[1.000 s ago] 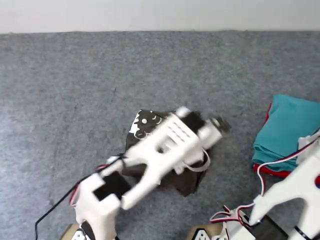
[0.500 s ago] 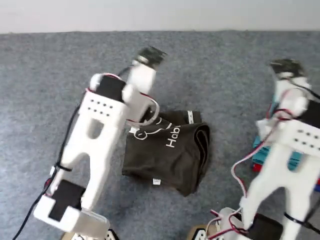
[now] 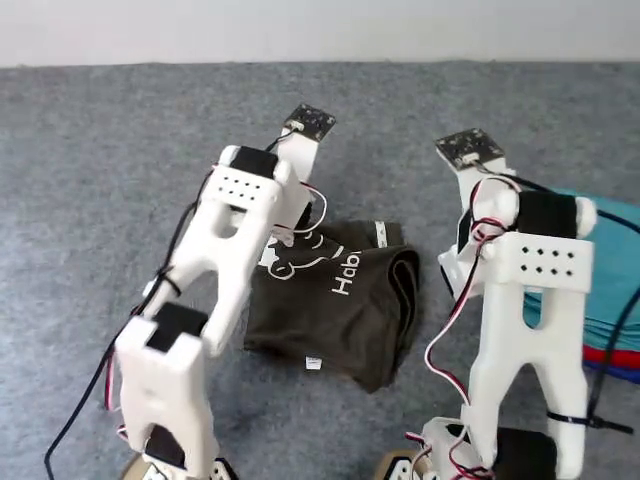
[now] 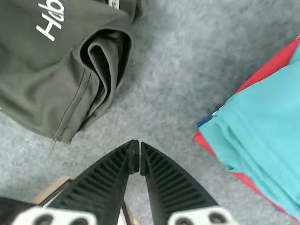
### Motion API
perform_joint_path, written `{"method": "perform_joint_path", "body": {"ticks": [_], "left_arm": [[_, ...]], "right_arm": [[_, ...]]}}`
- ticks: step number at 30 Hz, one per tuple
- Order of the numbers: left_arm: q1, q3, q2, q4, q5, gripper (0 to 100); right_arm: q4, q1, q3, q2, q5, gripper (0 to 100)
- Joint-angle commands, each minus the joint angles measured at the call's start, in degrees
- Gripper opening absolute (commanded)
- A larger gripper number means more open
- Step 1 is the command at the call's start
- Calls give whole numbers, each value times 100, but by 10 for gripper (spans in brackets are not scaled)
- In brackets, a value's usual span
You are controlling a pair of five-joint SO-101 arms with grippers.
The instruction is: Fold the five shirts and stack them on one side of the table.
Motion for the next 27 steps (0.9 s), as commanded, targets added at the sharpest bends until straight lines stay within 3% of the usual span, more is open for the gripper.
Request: {"method": "perform_joint_path", "body": {"ticks": [1, 6, 13, 17, 22, 27], "left_arm": [[-132, -681, 598, -62, 26, 14], [-615, -1552, 1574, 123, -79, 14], [-1125, -2905, 2013, 1380, -97, 14], [-1037, -3626, 1811, 1943, -62, 14], [-985, -3495, 949, 1943, -53, 14], [-1354, -2580, 0, 1934, -53, 14]], "right_arm": [[189, -57, 70, -207, -62, 12], [207, -57, 97, -215, -62, 12], [207, -92, 97, -163, -62, 13], [180, -101, 97, -154, -70, 87], [84, -470, 97, -145, -510, 221], [-637, -1253, 70, 57, -721, 214]]}}
